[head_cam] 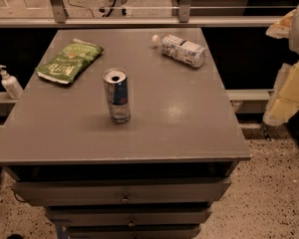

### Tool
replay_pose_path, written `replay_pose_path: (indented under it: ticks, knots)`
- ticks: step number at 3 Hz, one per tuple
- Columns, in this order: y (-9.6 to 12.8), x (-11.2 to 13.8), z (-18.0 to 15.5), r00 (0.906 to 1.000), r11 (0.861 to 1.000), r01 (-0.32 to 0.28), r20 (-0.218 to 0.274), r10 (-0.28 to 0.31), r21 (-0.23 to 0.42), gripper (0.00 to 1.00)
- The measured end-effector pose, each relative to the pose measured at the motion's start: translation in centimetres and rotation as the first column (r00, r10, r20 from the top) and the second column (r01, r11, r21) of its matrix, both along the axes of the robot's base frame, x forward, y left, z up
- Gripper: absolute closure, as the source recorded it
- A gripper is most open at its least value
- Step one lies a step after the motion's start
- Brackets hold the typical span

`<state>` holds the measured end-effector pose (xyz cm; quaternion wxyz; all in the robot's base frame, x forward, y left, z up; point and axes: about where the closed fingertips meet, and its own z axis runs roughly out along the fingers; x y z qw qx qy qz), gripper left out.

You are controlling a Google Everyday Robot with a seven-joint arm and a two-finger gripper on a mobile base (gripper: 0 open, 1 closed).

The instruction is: Knock redbull can over

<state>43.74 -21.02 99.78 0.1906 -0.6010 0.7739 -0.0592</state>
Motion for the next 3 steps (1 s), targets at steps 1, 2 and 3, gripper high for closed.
replay_pose_path:
  ticks: [1,2,3]
  knots:
    - [0.0,0.0,0.0,1.0,1.0,0.0,0.0,0.0,0.0,0.0]
    - [0.4,0.3,0.1,0.9999,1.0,0.002,0.017,-0.002,0.017,0.0]
    - [1.5,2.0,-0.8,0.9991,0.992,-0.004,0.042,-0.001,0.128,0.0]
